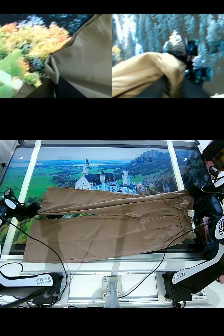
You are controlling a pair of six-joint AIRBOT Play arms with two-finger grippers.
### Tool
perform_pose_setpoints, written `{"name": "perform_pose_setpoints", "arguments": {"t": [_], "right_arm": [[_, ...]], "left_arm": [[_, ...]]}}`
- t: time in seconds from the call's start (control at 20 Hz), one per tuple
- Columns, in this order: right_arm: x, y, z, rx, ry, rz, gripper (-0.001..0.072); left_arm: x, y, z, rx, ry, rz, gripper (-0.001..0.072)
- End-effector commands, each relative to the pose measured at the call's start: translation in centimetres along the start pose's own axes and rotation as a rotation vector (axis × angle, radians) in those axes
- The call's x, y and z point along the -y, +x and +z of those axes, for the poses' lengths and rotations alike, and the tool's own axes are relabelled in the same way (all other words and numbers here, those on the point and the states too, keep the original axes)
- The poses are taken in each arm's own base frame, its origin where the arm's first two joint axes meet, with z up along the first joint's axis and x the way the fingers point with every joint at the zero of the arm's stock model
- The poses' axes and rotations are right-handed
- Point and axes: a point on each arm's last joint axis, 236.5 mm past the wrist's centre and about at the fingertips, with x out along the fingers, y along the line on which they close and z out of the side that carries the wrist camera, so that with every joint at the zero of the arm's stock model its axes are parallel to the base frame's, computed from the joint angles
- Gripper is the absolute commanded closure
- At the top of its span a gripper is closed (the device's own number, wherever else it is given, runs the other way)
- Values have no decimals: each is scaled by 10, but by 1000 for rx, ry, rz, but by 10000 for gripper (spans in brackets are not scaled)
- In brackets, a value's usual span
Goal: Fold the clothes and pants, and hang the long-sleeved shirts on hangers.
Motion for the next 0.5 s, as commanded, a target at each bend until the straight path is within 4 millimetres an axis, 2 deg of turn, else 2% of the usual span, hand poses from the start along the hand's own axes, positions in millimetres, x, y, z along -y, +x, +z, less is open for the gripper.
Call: {"name": "perform_pose_setpoints", "arguments": {"t": [0.0, 0.05, 0.15, 0.25, 0.35, 0.45], "right_arm": [[-1, 0, -2, -7, 7, 5, 5], [-2, -2, -2, -9, 6, 6, 19], [-2, -9, 3, 5, 3, 3, 26], [1, -26, 12, 31, -17, -19, 28], [9, -51, 24, 58, -49, -68, 51], [25, -83, 32, 77, -31, -133, 127]], "left_arm": [[6, 0, 2, 10, -25, -23, 146], [6, 0, 2, 9, -29, -23, 7], [6, -2, 1, 2, -28, -23, 5], [6, -10, 8, 28, -26, -24, 5], [-4, -31, 25, 88, -17, -5, 6], [-20, -58, 45, 163, -8, 29, 6]]}}
